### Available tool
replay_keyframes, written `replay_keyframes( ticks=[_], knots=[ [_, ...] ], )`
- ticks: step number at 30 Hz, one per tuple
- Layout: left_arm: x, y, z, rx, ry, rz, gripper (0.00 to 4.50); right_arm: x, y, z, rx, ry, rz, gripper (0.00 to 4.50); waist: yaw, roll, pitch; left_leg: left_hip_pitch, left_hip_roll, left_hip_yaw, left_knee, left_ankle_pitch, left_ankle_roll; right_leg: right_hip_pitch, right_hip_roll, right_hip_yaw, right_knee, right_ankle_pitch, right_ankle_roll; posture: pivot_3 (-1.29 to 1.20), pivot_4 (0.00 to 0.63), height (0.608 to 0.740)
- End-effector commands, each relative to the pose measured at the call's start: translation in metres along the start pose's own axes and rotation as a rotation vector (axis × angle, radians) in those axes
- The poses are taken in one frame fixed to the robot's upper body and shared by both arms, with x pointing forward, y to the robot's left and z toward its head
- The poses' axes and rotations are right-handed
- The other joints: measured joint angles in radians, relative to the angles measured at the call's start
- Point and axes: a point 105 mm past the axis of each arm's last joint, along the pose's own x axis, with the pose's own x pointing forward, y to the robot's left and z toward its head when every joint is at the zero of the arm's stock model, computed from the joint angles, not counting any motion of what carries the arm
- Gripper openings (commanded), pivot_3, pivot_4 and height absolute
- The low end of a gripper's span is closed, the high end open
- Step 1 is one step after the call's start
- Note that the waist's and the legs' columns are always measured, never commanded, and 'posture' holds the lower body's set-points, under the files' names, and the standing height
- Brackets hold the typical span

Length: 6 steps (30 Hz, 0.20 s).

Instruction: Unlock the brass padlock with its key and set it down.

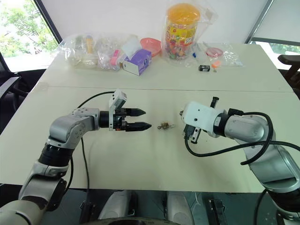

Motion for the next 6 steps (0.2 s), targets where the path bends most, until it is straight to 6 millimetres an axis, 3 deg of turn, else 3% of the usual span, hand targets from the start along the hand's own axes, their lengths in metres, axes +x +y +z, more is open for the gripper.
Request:
replay_keyframes(
  ticks=[1,6],
  knots=[
    [-0.0086,-0.0114,0.0059,0.107,0.008,0.014,4.44,-0.0076,0.0052,0.0025,-0.023,0.000,0.055,0.00,-0.001,0.000,0.000,0.000,0.000,0.000,0.000,0.000,0.000,0.000,0.000,0.000,0.000,0.000,0.000,0.00,0.150,0.740],
    [-0.0147,-0.0145,0.0076,0.153,0.011,0.051,4.44,-0.0089,0.0096,0.0014,-0.016,0.006,0.108,0.00,-0.003,0.000,0.000,0.001,0.002,0.000,0.000,0.000,0.000,0.000,0.001,0.000,0.000,0.000,0.000,0.00,0.150,0.740]
  ],
)
